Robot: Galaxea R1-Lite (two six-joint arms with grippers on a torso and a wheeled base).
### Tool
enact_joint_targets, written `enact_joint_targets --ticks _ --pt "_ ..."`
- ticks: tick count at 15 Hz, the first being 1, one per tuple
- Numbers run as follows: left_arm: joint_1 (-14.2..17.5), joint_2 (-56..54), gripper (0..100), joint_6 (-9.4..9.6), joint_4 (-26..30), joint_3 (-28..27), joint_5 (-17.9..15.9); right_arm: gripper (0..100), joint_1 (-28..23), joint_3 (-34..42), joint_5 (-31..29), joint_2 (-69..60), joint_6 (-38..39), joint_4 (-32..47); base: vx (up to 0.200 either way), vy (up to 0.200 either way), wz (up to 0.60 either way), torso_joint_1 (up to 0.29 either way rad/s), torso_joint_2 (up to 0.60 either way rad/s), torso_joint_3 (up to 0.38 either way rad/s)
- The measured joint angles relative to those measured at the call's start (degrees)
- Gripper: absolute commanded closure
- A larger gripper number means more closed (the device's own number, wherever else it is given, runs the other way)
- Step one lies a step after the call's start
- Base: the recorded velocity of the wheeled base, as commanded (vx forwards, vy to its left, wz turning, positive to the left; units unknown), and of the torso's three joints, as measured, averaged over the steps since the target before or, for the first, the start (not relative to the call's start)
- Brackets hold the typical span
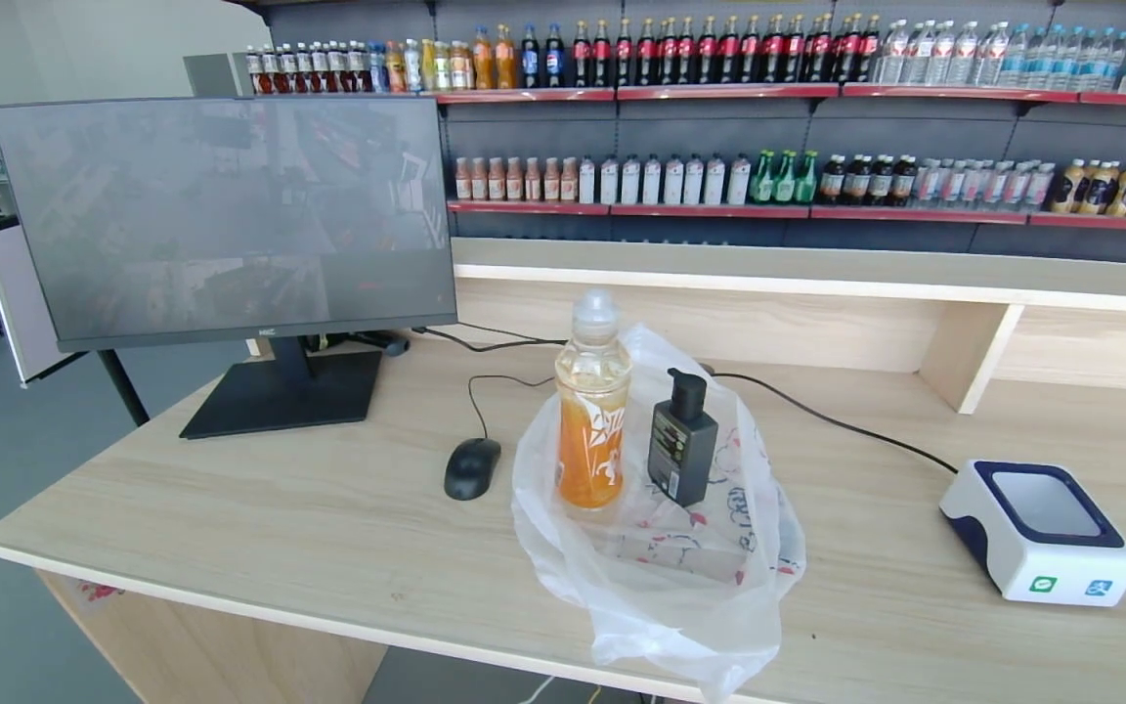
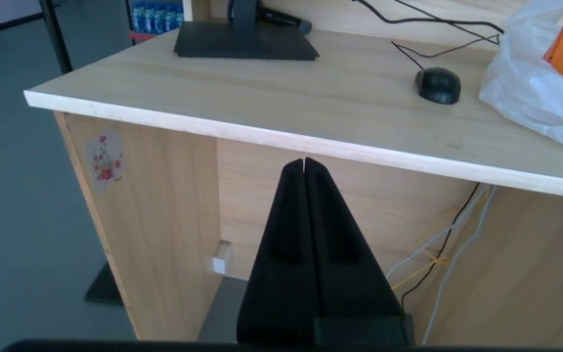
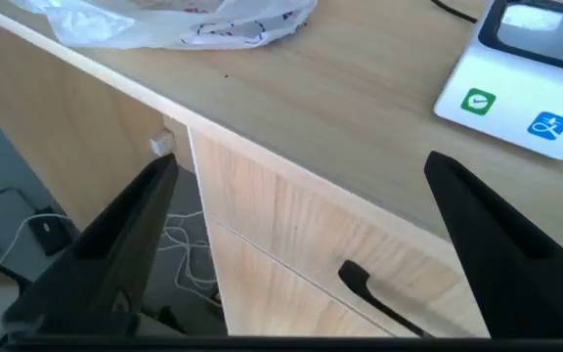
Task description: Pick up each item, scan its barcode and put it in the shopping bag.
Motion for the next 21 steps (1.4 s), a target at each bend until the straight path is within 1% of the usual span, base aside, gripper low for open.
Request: enact_joint_targets --ticks 2,3,4,5,7,10,13,15,17,20,21 --pt "0.0 0.0 100 -0.02 0.0 0.0 0.0 0 -8.5 0.0 -0.8 1.6 -0.2 0.0 0.0 0.0 0.0 0.0 0.0 0.0" --pt "0.0 0.0 100 -0.02 0.0 0.0 0.0 0 -11.9 0.0 -0.9 2.1 -0.8 0.0 0.0 0.0 0.0 0.0 0.0 0.0" --pt "0.0 0.0 100 -0.09 0.0 0.0 0.0 0 -14.1 0.0 -0.9 1.9 -1.3 0.0 0.0 0.0 0.0 0.0 0.0 0.0" --pt "0.0 0.0 100 -0.02 0.0 0.0 0.0 0 -15.8 -0.1 -1.0 0.8 -1.7 0.0 0.0 0.0 0.0 0.0 0.0 0.0" --pt "0.0 0.0 100 -0.09 0.0 0.0 0.0 0 -17.7 -0.1 -1.2 -2.5 -1.9 0.0 0.0 0.0 0.0 0.0 0.0 0.0" --pt "0.0 0.0 100 -0.52 0.0 0.0 0.1 0 -19.9 -0.1 -3.8 -6.7 -0.2 0.0 0.0 0.0 0.0 0.0 0.0 0.0" --pt "0.0 0.0 100 -0.61 0.0 0.0 0.1 0 -25.6 -0.1 -4.0 -7.5 -3.1 0.0 0.0 0.0 0.0 0.0 0.0 0.0" --pt "0.0 0.0 100 -0.72 0.0 0.0 0.1 0 -26.6 -0.1 -4.0 -8.6 -3.9 0.0 0.0 0.0 0.0 0.0 0.0 0.0" --pt "0.0 0.0 100 -0.72 0.0 0.0 0.1 0 -26.8 -0.2 -2.3 -9.4 -3.7 0.1 0.0 0.0 0.0 0.0 0.0 0.0" --pt "0.0 0.0 100 -0.74 0.0 0.0 0.1 0 -25.0 -0.9 7.3 -11.4 -4.2 3.7 0.0 0.0 0.0 0.0 0.0 0.0" --pt "0.0 0.0 100 -0.72 0.0 0.0 0.1 0 -24.6 -1.0 9.0 -12.0 -3.6 3.9 0.0 0.0 0.0 0.0 0.0 0.0"
